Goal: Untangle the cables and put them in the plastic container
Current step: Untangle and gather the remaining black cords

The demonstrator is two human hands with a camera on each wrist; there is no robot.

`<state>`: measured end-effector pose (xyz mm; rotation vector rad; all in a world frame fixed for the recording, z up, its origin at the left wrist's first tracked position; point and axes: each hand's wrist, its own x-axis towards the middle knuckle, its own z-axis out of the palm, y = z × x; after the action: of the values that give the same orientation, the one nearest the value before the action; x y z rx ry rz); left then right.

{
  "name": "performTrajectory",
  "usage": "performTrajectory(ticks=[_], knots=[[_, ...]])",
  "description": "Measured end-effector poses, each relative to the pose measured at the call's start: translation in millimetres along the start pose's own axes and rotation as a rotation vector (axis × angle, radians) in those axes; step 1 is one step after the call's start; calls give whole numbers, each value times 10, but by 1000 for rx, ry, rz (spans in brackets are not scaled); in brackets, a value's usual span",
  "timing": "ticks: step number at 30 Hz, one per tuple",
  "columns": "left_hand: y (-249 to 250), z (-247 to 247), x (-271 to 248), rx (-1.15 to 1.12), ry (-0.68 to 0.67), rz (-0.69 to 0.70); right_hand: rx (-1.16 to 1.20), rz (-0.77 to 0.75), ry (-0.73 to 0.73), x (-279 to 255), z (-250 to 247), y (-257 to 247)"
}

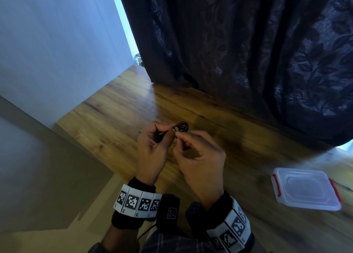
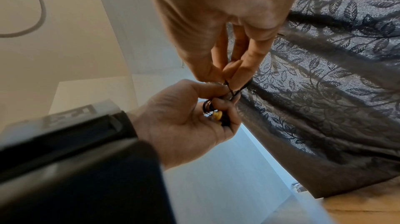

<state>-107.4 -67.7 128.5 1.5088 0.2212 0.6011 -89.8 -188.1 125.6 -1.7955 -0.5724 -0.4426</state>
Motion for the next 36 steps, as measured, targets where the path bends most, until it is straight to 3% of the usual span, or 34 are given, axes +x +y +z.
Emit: performTrajectory(ticks=[12, 19, 24, 28, 36], knots=[[5, -6, -1, -1, -6, 9, -29, 12, -6, 6, -5, -30], [-3, -6, -16, 33, -75, 16, -31, 49, -4, 49, -31, -84], [-33, -36, -32, 109, -188, 81, -6, 211, -198, 224, -164, -140], [-22, -47, -33, 154, -214, 95, -18, 238, -376, 333, -267, -117], [-41, 5, -45, 85, -153, -127, -63, 72, -322, 188, -197, 3]])
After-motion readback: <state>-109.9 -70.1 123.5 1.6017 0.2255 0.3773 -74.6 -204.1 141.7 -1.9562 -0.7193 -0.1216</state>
